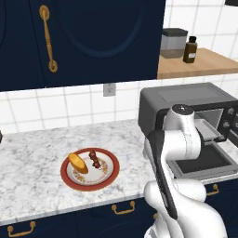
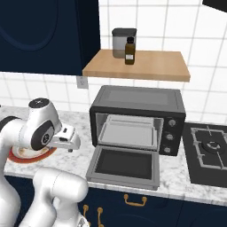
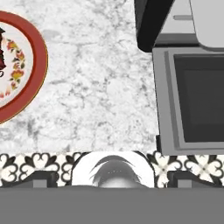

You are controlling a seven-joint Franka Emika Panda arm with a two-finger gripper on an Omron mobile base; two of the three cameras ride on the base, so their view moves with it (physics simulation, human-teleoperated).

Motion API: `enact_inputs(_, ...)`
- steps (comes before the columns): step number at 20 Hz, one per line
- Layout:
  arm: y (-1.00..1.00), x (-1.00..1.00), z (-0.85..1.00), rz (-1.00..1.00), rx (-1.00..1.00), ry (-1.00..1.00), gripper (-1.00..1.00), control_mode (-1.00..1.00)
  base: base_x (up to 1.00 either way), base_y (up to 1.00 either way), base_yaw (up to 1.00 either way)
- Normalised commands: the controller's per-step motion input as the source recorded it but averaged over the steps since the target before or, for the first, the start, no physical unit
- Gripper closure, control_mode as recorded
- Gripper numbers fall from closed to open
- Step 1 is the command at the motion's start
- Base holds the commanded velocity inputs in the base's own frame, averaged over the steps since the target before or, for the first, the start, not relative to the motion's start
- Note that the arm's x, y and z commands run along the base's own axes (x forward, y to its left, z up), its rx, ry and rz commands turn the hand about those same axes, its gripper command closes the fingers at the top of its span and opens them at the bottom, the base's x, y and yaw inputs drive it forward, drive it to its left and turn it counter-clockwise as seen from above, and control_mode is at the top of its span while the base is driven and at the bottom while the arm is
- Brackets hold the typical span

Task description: Pick up the kebab skewer and baguette bread, and place them inside the toaster oven. Close the toaster oven door and start by setting the timer.

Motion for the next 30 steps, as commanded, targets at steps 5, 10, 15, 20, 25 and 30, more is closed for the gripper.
enact_inputs(5,1.0,0.0,0.0,0.02,0.0,0.09,-1.0,-1.0,0.0,0.0,0.0)
enact_inputs(10,1.0,0.0,0.0,0.03,0.0,0.09,-1.0,-1.0,0.0,0.0,0.0)
enact_inputs(15,1.0,0.11,0.0,0.02,0.0,0.08,-1.0,-1.0,0.0,0.0,0.0)
enact_inputs(20,0.79,0.45,-0.06,0.05,0.01,0.03,-1.0,-1.0,0.0,0.0,0.0)
enact_inputs(25,0.26,0.75,-0.35,0.17,0.0,0.0,-1.0,-1.0,0.0,0.0,0.0)
enact_inputs(30,0.21,0.78,-0.38,0.24,0.0,0.0,-1.0,-1.0,0.0,0.0,0.0)
